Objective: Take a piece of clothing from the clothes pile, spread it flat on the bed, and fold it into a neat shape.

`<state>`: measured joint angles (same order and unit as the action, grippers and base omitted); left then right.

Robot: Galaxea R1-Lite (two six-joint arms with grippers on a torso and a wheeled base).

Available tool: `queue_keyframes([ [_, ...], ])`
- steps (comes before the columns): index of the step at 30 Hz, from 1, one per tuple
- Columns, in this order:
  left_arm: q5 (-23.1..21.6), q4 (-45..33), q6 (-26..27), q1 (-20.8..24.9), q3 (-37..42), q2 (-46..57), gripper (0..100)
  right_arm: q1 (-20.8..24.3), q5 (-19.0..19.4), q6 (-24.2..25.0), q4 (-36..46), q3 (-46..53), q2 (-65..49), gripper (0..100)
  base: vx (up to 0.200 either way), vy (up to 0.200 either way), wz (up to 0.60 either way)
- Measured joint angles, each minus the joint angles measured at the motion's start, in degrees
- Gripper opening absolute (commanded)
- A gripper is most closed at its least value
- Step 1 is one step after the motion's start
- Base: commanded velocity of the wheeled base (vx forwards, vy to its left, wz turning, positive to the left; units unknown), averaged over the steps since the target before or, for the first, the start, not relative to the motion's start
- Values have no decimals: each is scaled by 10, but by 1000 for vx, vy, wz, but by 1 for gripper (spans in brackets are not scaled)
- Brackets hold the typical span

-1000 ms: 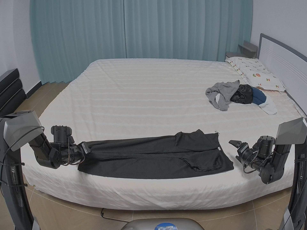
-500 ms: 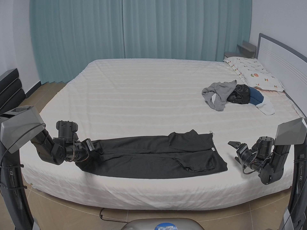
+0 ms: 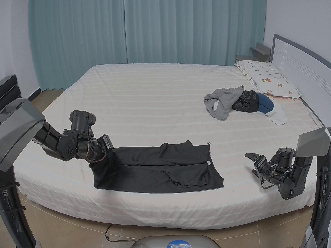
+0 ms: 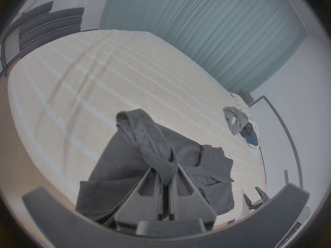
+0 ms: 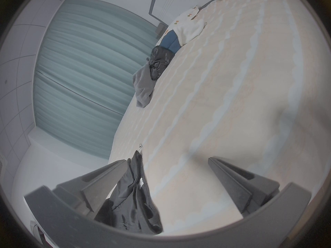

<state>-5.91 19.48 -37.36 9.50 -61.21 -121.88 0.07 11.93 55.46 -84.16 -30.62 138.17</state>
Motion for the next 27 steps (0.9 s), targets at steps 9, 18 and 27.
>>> queue_keyframes([
  [9, 0, -74, -11, 47, -71, 4, 0, 2, 0, 0, 1, 0, 0, 100, 0, -200, 0],
  [18, 36, -115, -13, 98, -140, -32, 0, 5, 0, 0, 1, 0, 3, 100, 0, -111, 0],
  [27, 105, -160, -13, 145, -229, -91, 0, 5, 0, 0, 1, 0, 4, 100, 0, 0, 0],
])
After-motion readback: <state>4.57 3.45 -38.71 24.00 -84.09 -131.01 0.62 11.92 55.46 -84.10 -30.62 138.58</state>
